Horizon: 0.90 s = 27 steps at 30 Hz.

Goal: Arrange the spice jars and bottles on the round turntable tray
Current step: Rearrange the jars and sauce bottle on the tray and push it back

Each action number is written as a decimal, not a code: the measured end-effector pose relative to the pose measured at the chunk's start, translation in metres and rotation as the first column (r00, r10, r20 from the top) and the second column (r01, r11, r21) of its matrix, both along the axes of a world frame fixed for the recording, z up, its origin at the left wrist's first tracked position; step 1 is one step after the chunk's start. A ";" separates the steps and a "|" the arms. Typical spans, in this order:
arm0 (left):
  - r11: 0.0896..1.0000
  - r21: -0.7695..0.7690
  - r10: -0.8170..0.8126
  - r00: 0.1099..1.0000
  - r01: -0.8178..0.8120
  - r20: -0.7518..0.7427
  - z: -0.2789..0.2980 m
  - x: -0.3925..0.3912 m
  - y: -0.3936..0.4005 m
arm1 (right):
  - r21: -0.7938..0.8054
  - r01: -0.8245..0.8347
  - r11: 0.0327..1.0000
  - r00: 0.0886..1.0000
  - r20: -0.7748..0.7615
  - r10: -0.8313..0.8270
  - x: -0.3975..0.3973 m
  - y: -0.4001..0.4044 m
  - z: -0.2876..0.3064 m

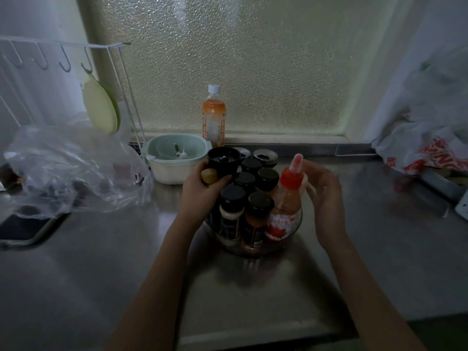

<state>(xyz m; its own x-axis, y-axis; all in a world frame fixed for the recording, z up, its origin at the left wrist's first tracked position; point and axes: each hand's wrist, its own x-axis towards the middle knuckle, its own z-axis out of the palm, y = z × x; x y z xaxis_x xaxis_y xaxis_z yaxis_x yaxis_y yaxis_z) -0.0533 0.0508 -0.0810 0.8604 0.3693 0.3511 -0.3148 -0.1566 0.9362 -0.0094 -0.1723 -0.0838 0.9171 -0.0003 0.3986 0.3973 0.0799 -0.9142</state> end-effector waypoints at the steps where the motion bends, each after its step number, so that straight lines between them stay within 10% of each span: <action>1: 0.999 0.025 0.021 1.000 -0.021 0.006 0.000 0.000 -0.001 | 0.005 -0.029 1.000 0.999 -0.035 0.029 0.000 -0.001 -0.001; 13: 0.937 0.346 0.064 0.998 -0.050 -0.027 0.000 -0.003 0.004 | -0.298 -0.177 0.938 0.984 -0.031 0.176 -0.003 -0.009 -0.001; 27: 0.966 0.119 0.232 0.972 -0.228 -0.021 -0.010 0.002 -0.004 | -0.370 -0.054 0.928 0.997 0.031 0.071 0.026 0.011 0.002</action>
